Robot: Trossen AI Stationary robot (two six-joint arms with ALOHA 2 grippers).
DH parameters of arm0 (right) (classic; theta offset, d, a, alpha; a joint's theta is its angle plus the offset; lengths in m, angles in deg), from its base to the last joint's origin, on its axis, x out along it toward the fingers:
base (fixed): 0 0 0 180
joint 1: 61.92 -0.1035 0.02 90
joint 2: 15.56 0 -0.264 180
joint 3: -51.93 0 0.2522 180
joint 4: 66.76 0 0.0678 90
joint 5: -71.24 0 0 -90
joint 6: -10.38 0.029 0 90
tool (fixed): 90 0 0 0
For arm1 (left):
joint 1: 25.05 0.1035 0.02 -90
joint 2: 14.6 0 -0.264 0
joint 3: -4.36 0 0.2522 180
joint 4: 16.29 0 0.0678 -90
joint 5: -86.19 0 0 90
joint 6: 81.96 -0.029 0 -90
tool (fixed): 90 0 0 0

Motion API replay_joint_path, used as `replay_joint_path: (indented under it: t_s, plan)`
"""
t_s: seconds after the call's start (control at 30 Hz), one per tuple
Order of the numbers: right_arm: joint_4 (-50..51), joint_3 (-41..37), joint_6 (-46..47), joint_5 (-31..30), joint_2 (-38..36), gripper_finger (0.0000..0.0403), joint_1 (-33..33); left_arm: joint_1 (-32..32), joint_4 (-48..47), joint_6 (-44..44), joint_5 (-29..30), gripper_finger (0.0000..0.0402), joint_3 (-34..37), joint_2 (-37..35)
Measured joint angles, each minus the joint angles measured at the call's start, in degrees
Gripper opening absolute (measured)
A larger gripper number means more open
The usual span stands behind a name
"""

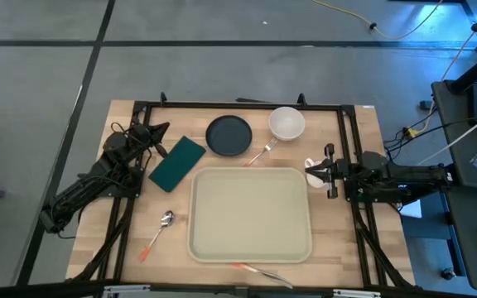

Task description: Set up tray

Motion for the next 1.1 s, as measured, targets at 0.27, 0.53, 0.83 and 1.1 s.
replay_joint_path:
  t_s: [0.27, 0.53, 0.83, 1.1]
  plan:
    - [0.00, -0.02, 0.00, -0.01, 0.00, 0.0029, 0.00, -0.01, 0.02, 0.00, -0.01, 0.0006, 0.00, 0.00]
    - [0.00, -0.01, 0.00, -0.02, -0.01, 0.0029, 0.00, -0.01, 0.02, 0.00, 0.00, 0.0006, 0.00, 0.01]
    - [-0.01, 0.00, 0.00, -0.01, -0.01, 0.0029, 0.01, -0.01, 0.00, 0.00, 0.00, 0.0006, 0.01, 0.01]
    - [-1.86, 0.00, 0.00, -0.01, -0.01, 0.0029, 0.00, 0.01, 0.02, -5.91, 0.00, 0.0006, 0.01, 0.01]
